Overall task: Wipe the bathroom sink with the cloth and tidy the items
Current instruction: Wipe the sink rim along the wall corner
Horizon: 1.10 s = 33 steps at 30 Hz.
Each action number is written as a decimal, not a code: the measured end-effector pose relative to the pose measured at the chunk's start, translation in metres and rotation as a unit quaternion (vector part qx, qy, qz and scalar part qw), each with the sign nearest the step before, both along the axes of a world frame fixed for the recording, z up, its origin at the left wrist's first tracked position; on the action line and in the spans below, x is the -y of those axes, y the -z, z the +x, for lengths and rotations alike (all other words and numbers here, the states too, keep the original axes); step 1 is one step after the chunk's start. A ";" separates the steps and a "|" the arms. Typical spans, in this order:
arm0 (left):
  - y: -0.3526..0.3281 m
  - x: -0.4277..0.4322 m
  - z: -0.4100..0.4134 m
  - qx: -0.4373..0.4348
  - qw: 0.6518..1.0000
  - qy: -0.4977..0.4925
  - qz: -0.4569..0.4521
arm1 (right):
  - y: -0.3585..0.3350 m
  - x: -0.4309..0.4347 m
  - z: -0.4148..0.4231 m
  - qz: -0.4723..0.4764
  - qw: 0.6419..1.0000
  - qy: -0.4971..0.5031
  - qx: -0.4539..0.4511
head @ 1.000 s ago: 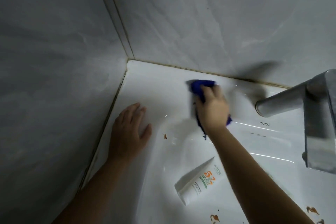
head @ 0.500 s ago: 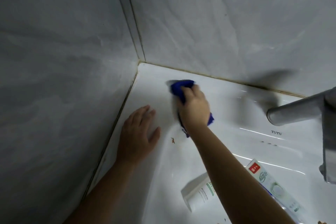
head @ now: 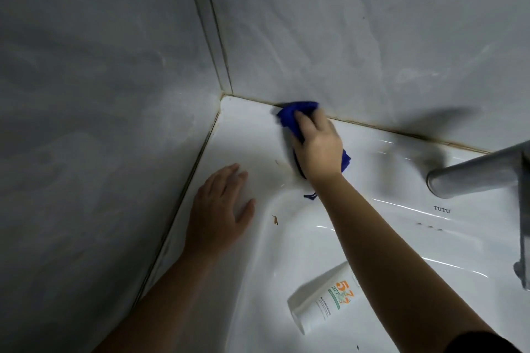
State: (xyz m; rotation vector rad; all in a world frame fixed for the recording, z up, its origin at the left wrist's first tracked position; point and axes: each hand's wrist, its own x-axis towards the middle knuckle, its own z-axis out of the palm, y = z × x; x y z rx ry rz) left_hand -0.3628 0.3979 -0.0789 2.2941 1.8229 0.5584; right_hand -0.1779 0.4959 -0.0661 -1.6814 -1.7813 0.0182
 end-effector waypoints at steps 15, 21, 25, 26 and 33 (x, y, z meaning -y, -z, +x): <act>0.001 -0.001 0.001 -0.008 1.000 -0.007 0.008 | 0.003 0.054 0.047 -0.069 0.995 0.063 0.013; -0.003 0.000 0.002 -0.005 1.000 -0.010 -0.015 | -0.002 0.095 0.101 -0.192 0.905 0.375 -0.069; 0.000 -0.002 0.000 -0.008 1.000 -0.005 -0.014 | -0.009 0.064 0.092 -0.188 0.907 0.369 -0.082; 0.000 -0.002 0.000 -0.008 1.000 -0.005 -0.015 | -0.009 0.072 0.096 -0.193 0.915 0.346 -0.074; -0.002 0.001 0.002 -0.003 1.000 -0.009 -0.015 | -0.002 0.079 0.093 -0.167 0.935 0.308 -0.060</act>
